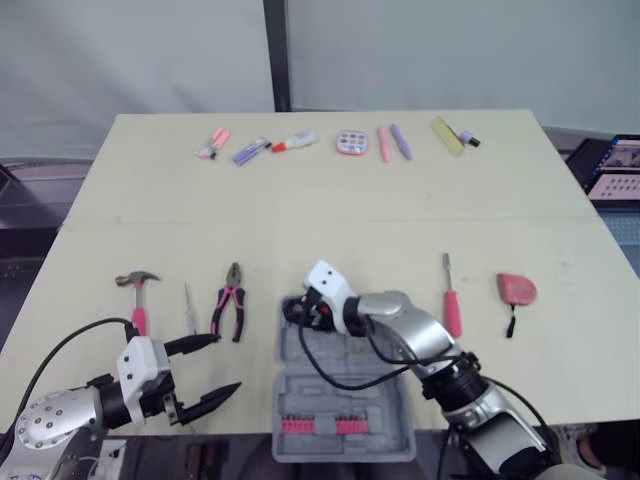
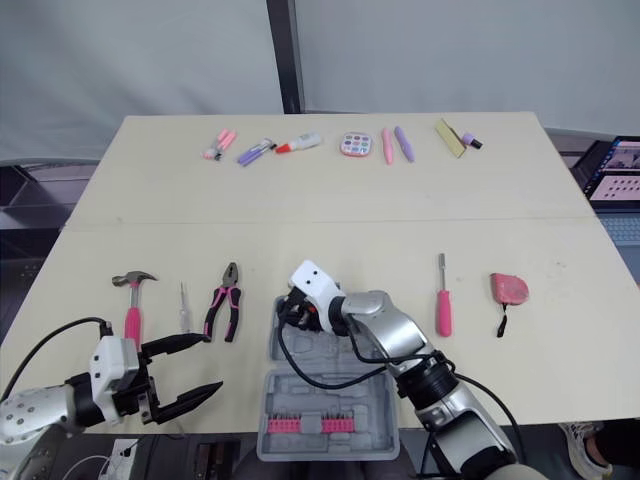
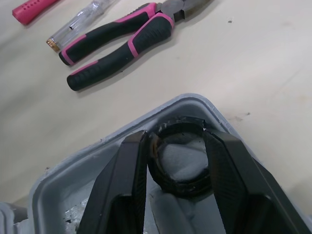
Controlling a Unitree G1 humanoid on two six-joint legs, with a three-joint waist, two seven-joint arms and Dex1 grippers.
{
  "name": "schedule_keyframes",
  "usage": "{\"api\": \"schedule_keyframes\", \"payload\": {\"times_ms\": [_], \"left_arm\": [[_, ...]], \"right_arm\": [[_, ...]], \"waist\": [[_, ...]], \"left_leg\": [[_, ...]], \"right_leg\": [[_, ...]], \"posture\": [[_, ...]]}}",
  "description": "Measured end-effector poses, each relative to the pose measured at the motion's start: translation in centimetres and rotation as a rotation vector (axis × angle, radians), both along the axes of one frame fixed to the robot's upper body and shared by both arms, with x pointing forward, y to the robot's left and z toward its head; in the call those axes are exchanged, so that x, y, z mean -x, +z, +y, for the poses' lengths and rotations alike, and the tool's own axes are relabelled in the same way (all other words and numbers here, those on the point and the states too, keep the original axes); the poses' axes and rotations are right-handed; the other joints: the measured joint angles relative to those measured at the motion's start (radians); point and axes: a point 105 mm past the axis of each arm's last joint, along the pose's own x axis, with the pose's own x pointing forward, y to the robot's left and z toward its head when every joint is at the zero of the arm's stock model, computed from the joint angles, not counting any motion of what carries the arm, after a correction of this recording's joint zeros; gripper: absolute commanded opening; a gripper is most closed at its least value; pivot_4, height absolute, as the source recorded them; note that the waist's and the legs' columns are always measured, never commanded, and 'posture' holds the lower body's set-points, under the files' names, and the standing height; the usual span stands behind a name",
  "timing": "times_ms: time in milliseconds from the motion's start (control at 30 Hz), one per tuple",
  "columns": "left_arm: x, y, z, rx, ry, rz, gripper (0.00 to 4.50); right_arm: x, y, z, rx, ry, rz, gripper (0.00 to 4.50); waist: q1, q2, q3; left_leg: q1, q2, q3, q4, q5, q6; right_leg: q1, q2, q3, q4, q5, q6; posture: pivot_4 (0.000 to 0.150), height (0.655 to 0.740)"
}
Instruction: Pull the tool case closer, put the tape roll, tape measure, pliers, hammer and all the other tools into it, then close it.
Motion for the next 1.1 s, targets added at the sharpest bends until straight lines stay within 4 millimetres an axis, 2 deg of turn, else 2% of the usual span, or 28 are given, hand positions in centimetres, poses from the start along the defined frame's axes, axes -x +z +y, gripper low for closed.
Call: {"api": "schedule_keyframes", "payload": {"times_ms": [567, 867, 967, 1100], "left_arm": [[0.0, 0.0, -0.1, 0.001, 0.002, 0.011, 4.50], [-0.1, 0.5, -0.5, 0.000, -0.011, -0.008, 4.50], [-0.3, 0.6, -0.5, 0.010, -0.015, -0.008, 4.50], [-0.7, 1.2, -0.8, 0.016, -0.036, -0.020, 4.50]], "right_arm": [[0.2, -0.6, 0.2, 0.064, 0.021, -0.068, 1.88], [0.1, -0.2, 0.2, 0.046, 0.010, -0.062, 1.88], [0.1, 1.5, -0.1, -0.020, -0.010, -0.055, 1.88], [0.7, 5.6, -1.7, -0.114, -0.003, -0.097, 1.88]], "waist": [[-0.001, 0.000, 0.000], [0.000, 0.000, 0.000], [0.001, 0.000, 0.000], [0.003, 0.000, 0.000]], "left_leg": [[0.001, 0.000, 0.000, 0.000, 0.000, 0.000], [0.000, 0.000, 0.000, 0.000, 0.000, 0.000], [0.000, 0.000, 0.000, 0.000, 0.000, 0.000], [0.000, 0.000, 0.000, 0.000, 0.000, 0.000]], "right_leg": [[0.000, 0.000, 0.000, 0.001, 0.000, 0.000], [0.000, 0.000, 0.000, 0.000, 0.000, 0.000], [0.000, 0.000, 0.000, 0.000, 0.000, 0.000], [0.001, 0.000, 0.001, -0.001, 0.000, 0.000]], "posture": [[0.150, 0.7134], [0.150, 0.7134], [0.150, 0.7134], [0.150, 0.7134]]}}
